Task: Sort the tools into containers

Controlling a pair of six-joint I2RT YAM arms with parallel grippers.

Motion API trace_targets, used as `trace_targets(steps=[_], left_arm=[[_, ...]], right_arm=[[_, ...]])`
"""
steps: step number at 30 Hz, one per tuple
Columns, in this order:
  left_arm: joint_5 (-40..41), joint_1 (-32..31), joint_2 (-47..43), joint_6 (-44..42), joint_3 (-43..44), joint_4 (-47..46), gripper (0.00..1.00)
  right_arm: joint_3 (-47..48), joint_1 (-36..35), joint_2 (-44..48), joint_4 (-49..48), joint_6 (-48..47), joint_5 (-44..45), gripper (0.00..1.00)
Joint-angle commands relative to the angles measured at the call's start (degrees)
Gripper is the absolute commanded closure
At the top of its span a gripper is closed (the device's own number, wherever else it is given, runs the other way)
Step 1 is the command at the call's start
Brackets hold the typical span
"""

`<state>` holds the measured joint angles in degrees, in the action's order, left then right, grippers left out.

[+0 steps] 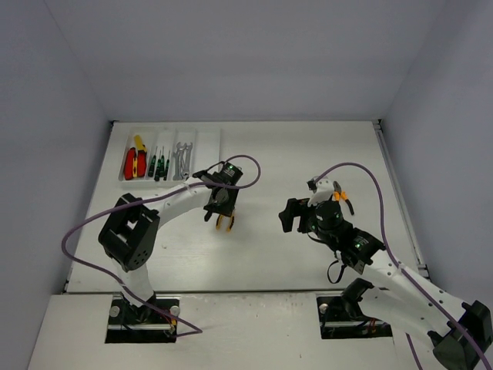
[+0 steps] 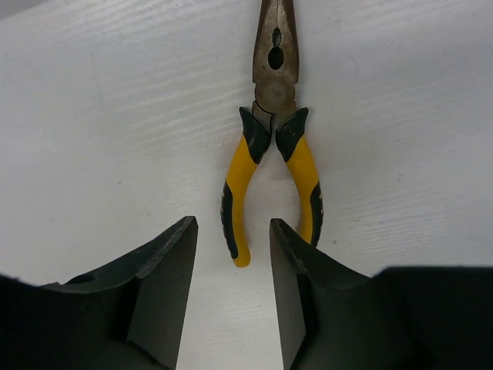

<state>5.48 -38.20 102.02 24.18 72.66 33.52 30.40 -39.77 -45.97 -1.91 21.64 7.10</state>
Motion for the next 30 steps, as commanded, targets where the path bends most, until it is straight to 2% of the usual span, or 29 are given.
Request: trace_targets(steps=[1, 7, 11, 19, 23, 27, 30], left_arm=[[-0.65, 0.50, 0.82, -1.33, 0.03, -1.63, 0.62], [-1.55, 1.65, 2.06, -1.93, -0.17, -2.64, 0.63], [-3.19, 2.89, 2.48, -2.22, -1.10, -3.88, 0.74], [-5.00, 3.30, 2.28, -3.50, -3.12, -6.10, 0.81], [-7.42, 3.30, -1.16, -5.43, -5.65, -10.79, 0.87], [-8.58, 3.30, -3.74, -7.73, -6.76, -12.54, 1.00], [-8.74, 3.38, -6.67, -9.41, -7.17, -13.12, 1.00]], right_arm=[[-0.26, 0.22, 0.70, -2.04, 0.77, 0.64, 0.16], [-0.43, 0.16, 0.77, -1.90, 0.78, 0.81, 0.15], [-0.45, 0.14, 0.34, -1.94, 0.85, 0.99, 0.15], [-0.70, 0.21, 0.07, -1.87, 0.78, 1.15, 0.15], [-0.70, 0.22, -0.09, -1.87, 0.77, 1.07, 0.15], [-0.67, 0.13, -0.09, -1.87, 0.86, 1.13, 0.15], [-0.62, 0.13, -0.15, -1.88, 0.86, 1.07, 0.15]])
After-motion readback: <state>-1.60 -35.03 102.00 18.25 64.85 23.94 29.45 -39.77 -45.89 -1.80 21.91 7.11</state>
